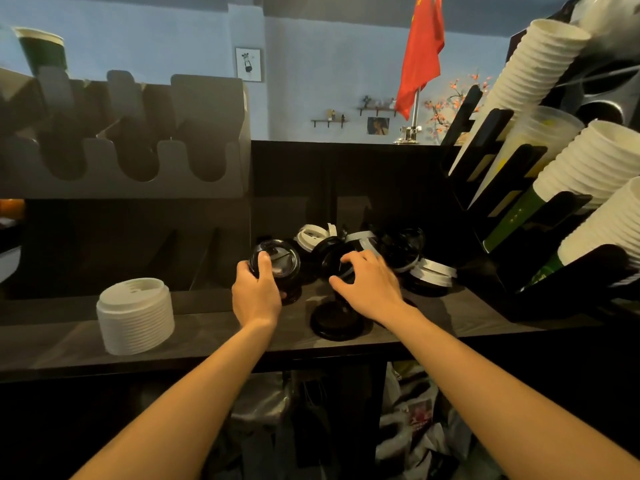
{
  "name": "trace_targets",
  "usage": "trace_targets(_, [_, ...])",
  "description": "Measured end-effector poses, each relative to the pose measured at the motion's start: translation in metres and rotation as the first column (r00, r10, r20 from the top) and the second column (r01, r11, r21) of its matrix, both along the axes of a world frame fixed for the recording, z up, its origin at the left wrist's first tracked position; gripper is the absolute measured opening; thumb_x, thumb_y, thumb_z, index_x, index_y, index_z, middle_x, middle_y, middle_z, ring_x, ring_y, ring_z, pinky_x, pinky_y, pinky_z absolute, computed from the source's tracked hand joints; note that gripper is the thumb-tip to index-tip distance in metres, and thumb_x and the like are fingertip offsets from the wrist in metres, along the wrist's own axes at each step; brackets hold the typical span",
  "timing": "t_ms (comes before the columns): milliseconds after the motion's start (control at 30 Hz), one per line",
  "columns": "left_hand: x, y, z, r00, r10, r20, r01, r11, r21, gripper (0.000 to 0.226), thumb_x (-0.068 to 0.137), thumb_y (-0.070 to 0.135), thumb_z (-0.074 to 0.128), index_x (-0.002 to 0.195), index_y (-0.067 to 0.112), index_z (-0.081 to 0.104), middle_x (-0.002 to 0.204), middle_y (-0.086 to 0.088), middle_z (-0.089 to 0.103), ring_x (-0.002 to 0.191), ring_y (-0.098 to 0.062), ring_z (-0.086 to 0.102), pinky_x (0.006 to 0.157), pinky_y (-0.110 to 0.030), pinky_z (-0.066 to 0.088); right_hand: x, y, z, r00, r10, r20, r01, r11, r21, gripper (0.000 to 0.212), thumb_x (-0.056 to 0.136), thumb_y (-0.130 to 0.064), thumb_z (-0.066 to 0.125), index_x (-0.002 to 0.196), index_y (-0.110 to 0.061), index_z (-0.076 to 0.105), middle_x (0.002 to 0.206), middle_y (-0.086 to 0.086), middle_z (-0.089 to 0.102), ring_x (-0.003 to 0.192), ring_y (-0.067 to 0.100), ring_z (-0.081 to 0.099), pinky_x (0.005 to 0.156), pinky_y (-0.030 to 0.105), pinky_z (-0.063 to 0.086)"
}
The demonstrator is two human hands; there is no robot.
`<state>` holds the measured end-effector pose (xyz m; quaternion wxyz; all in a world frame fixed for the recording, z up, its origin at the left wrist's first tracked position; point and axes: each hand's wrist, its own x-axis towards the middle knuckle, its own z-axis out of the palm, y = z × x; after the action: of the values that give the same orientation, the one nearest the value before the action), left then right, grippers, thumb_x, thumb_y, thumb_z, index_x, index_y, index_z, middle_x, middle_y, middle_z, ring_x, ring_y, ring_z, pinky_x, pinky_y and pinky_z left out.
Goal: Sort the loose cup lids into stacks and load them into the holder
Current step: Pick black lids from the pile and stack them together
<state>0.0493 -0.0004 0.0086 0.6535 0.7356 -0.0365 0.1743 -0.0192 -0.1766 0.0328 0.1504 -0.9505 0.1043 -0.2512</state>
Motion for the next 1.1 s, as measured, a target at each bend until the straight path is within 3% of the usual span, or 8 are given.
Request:
trace_targets(167, [0.005,0.003,-0.001,0.996,0.048,-0.07,-0.054,0.994,-0.091,0.038,0.104,0.052,0.04,0.117,0.018,0.051,0.092,0.003,0.068,0.051,-0.011,0.07,0.065,-0.033,0.054,0.035,0.036,0.001,0.963,0.116,-0.242,-0.106,0.993,0.054,0.064,0.088,-0.051,0.064,0.142,-0.024,0.043,0.14,0.006,0.044,0.131,0.027,0.043,0.103,0.042,0.043])
trace_targets(367, [0.005,0.003,-0.001,0.998,0.036,-0.055,-0.041,0.996,-0.078,0.036,0.105,0.049,0.043,0.106,0.014,0.054,0.08,0.001,0.069,0.048,-0.01,0.065,0.055,-0.023,0.044,0.057,0.063,0.006,0.896,0.074,-0.438,-0.129,0.987,-0.097,0.082,0.085,-0.068,0.057,0.151,-0.022,0.037,0.156,0.013,0.034,0.145,0.033,0.027,0.117,0.047,0.022])
trace_targets(467, [0.01,0.002,-0.005,0.998,0.01,-0.066,-0.018,0.993,-0.114,0.039,0.104,0.048,0.046,0.109,0.011,0.056,0.072,0.003,0.066,0.047,-0.005,0.066,0.065,-0.036,0.056,0.057,0.064,0.004,0.912,0.05,-0.406,-0.118,0.982,-0.146,0.078,0.086,-0.066,0.057,0.147,-0.019,0.042,0.151,0.01,0.042,0.142,0.032,0.033,0.116,0.046,0.022])
trace_targets(567, [0.014,0.001,-0.007,0.996,-0.021,-0.083,0.007,0.986,-0.165,0.048,0.102,0.052,0.046,0.123,0.01,0.056,0.07,0.004,0.067,0.054,-0.016,0.071,0.08,-0.052,0.06,0.053,0.058,0.004,0.925,0.063,-0.374,-0.138,0.975,-0.177,0.069,0.084,-0.067,0.059,0.133,-0.019,0.052,0.136,0.007,0.054,0.129,0.029,0.046,0.109,0.044,0.032])
trace_targets(767, [0.008,0.002,-0.002,0.997,-0.051,-0.061,0.038,0.98,-0.196,0.04,0.103,0.053,0.043,0.114,0.016,0.056,0.093,0.002,0.069,0.056,-0.018,0.072,0.078,-0.046,0.061,0.031,0.035,0.006,0.958,0.168,-0.232,-0.187,0.98,-0.061,0.035,0.086,-0.06,0.063,0.093,-0.026,0.056,0.091,-0.008,0.057,0.083,0.012,0.056,0.073,0.034,0.051])
trace_targets(900, [0.008,0.002,-0.003,0.996,-0.067,-0.067,0.05,0.973,-0.224,0.053,0.101,0.059,0.041,0.124,0.013,0.055,0.092,-0.001,0.07,0.055,-0.018,0.072,0.08,-0.051,0.061,0.016,0.02,0.003,0.979,0.191,-0.072,-0.193,0.981,-0.017,0.02,0.093,-0.048,0.061,0.094,-0.029,0.057,0.084,-0.01,0.062,0.078,0.01,0.059,0.069,0.032,0.051])
trace_targets(1000, [0.007,0.002,-0.003,0.995,-0.08,-0.066,0.063,0.973,-0.222,0.048,0.102,0.057,0.041,0.12,0.015,0.056,0.089,0.001,0.069,0.056,-0.018,0.071,0.077,-0.046,0.06,0.005,0.011,0.0,0.981,0.184,0.058,-0.184,0.983,0.001,0.01,0.096,-0.038,0.061,0.1,-0.03,0.057,0.084,-0.014,0.062,0.08,0.008,0.06,0.068,0.028,0.048])
trace_targets(1100, [0.007,0.001,-0.003,0.994,-0.096,-0.062,0.08,0.973,-0.215,0.038,0.103,0.054,0.042,0.107,0.02,0.056,0.087,0.001,0.07,0.056,-0.018,0.071,0.072,-0.042,0.059,0.002,0.006,-0.005,0.982,0.188,0.008,-0.188,0.982,0.035,0.027,0.093,-0.04,0.064,0.118,-0.034,0.055,0.1,-0.017,0.063,0.094,0.007,0.06,0.074,0.026,0.047])
